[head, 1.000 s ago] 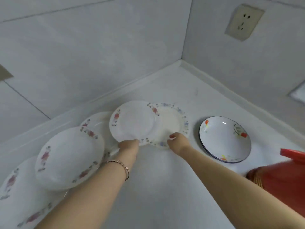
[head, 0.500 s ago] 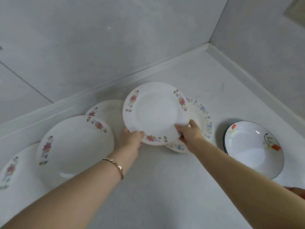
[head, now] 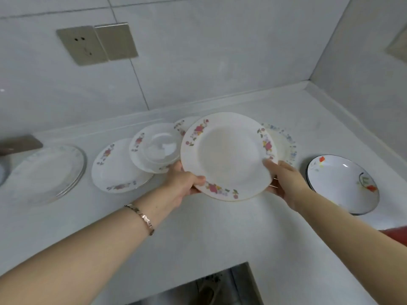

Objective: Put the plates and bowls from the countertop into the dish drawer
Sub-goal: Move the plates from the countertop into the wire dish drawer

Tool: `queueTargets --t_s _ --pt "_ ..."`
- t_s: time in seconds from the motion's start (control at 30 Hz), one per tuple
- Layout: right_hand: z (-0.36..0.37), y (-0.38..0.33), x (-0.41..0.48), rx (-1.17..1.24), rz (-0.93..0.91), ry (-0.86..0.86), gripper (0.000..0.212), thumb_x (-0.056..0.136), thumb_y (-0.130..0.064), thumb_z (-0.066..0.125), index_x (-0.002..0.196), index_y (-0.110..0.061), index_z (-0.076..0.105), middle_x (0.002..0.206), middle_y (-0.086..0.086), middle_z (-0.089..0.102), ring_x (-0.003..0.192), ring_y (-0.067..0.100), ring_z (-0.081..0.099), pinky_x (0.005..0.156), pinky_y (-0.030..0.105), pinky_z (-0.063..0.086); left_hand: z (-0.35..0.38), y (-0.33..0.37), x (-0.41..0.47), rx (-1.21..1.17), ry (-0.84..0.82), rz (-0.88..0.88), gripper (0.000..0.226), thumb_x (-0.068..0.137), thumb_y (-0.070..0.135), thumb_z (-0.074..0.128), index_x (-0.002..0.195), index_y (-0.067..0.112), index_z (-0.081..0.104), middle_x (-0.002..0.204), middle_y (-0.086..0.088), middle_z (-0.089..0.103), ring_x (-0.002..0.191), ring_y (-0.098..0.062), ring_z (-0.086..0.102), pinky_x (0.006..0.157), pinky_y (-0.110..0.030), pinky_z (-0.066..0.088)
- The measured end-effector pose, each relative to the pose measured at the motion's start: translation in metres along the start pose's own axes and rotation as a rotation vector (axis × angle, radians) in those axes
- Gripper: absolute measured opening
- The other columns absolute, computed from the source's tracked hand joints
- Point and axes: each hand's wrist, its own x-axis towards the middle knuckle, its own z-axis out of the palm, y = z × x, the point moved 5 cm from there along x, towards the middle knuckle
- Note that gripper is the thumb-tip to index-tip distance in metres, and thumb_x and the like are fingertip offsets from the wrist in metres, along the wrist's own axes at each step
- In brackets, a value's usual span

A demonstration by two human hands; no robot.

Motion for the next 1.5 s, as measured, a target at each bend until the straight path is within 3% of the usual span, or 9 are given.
queueTargets --t_s 0.13,0.3,0.53,0.73,0.87,1.03,1.17,1.33,1.5 --pt "0.029 0.038 -0.064 -0.211 -0.054 -0.085 0.013 0.091 -0.016 0.057 0.078 -0.014 0.058 0.080 0.008 0.061 0.050 0.011 0.063 0.040 0.015 0.053 -0.060 -0.058 -0.090 -0.071 0.098 -0.003 0.053 0.081 -0.017 0.055 0.127 0.008 0.049 0.104 -0.008 0.063 0.076 -0.018 0.062 0.055 -0.027 0.056" --pt "0.070 0.114 -0.143 -0.601 -0.053 -0.272 0.026 0.089 -0.015 0.060 0.112 -0.014 0.050 0.081 0.009 0.062 0.057 0.020 0.059 0.044 0.022 0.053 -0.136 -0.157 -0.176 -0.065 0.181 -0.177 0.052 0.082 -0.016 0.055 0.129 0.006 0.048 0.108 -0.011 0.063 0.098 -0.027 0.060 0.073 -0.035 0.053" --pt "0.136 0.229 -0.230 -0.912 0.089 -0.610 0.012 0.086 -0.013 0.062 0.097 -0.012 0.056 0.069 0.002 0.065 0.042 0.008 0.059 0.040 0.017 0.046 -0.245 -0.264 -0.255 0.087 0.213 -0.469 0.047 0.084 -0.016 0.052 0.128 0.001 0.050 0.090 -0.011 0.064 0.095 -0.027 0.060 0.085 -0.037 0.048" --pt "0.195 0.329 -0.273 -0.976 0.353 -0.668 0.012 0.087 -0.014 0.063 0.083 -0.013 0.052 0.063 0.006 0.061 0.044 0.011 0.057 0.040 0.017 0.046 -0.327 -0.341 -0.290 0.128 0.178 -0.677 0.040 0.087 -0.012 0.053 0.126 -0.002 0.052 0.086 -0.007 0.064 0.079 -0.018 0.060 0.087 -0.033 0.046" --pt "0.247 0.393 -0.278 -0.905 0.477 -0.587 0.013 0.088 -0.007 0.061 0.097 -0.009 0.052 0.065 0.008 0.057 0.036 0.009 0.054 0.040 0.018 0.049 -0.391 -0.390 -0.272 0.140 0.263 -0.662 0.044 0.082 -0.014 0.057 0.124 -0.001 0.054 0.110 -0.017 0.066 0.108 -0.032 0.061 0.097 -0.044 0.050" --pt "0.321 0.460 -0.265 -0.832 0.419 -0.430 0.014 0.088 -0.008 0.059 0.096 -0.005 0.048 0.067 0.008 0.058 0.048 0.016 0.057 0.042 0.020 0.052 -0.474 -0.432 -0.213 0.371 0.375 -0.627 0.038 0.077 -0.007 0.066 0.114 -0.002 0.061 0.114 -0.019 0.067 0.105 -0.032 0.066 0.088 -0.041 0.057" --pt "0.362 0.500 -0.246 -0.837 0.408 -0.310 0.013 0.087 -0.012 0.057 0.097 -0.007 0.050 0.064 0.006 0.061 0.050 0.017 0.058 0.061 0.032 0.057 -0.516 -0.450 -0.166 0.567 0.356 -0.604 0.029 0.077 0.003 0.070 0.106 0.001 0.066 0.108 -0.015 0.071 0.099 -0.027 0.069 0.082 -0.031 0.059" --pt "0.383 0.524 -0.224 -0.823 0.401 -0.135 0.030 0.087 -0.016 0.053 0.116 -0.006 0.052 0.101 0.018 0.069 0.079 0.030 0.065 0.065 0.033 0.053 -0.525 -0.464 -0.116 0.636 0.381 -0.532 0.033 0.080 0.000 0.067 0.112 -0.002 0.059 0.111 -0.016 0.066 0.103 -0.028 0.065 0.071 -0.020 0.053" --pt "0.389 0.536 -0.212 -0.895 0.379 -0.040 0.032 0.090 -0.014 0.046 0.120 -0.004 0.051 0.106 0.016 0.063 0.081 0.027 0.050 0.068 0.028 0.038 -0.515 -0.474 -0.087 0.639 0.398 -0.480 0.037 0.086 -0.003 0.058 0.122 -0.001 0.047 0.116 -0.019 0.060 0.101 -0.030 0.063 0.073 -0.022 0.053"
